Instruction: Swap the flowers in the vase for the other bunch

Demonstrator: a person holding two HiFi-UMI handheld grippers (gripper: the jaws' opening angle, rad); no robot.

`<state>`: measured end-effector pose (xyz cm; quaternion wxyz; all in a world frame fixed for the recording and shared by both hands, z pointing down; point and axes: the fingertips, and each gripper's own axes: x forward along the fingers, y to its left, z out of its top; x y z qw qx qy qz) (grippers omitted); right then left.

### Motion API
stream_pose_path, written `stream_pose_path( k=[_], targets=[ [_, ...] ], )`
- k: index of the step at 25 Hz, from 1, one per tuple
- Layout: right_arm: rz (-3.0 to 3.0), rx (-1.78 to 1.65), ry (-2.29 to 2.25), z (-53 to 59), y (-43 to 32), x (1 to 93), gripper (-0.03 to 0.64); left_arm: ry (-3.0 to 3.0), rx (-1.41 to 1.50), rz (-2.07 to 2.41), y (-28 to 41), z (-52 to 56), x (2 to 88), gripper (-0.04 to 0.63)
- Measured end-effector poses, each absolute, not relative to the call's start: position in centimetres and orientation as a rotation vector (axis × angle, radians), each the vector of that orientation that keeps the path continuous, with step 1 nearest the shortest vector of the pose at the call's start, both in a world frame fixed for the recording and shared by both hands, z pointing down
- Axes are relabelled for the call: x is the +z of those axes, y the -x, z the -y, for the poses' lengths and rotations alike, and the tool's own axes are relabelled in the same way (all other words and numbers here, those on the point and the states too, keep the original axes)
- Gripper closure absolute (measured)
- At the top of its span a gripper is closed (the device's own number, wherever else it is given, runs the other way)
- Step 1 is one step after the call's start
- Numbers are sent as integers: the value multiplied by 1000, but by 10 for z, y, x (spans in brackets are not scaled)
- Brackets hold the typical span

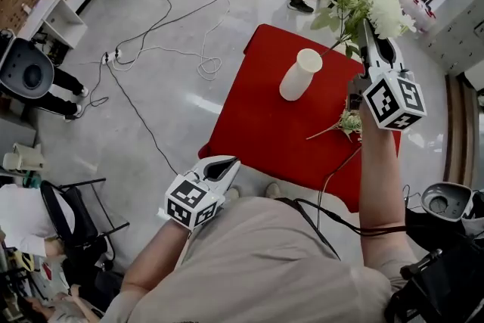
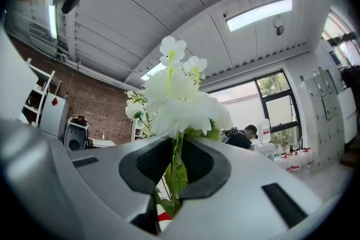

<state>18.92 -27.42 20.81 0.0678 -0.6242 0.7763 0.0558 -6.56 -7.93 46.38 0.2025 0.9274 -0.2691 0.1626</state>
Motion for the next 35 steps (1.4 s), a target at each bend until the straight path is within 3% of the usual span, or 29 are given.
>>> stream_pose_path(
  k=[16, 35],
  targets=[
    [-2067, 175, 2223, 156, -296, 209, 558, -2681, 534, 453, 26, 61, 465, 588],
    [-1712, -302, 2645, 31, -456, 346, 560, -2733, 623, 132, -69, 33, 466, 588]
  ],
)
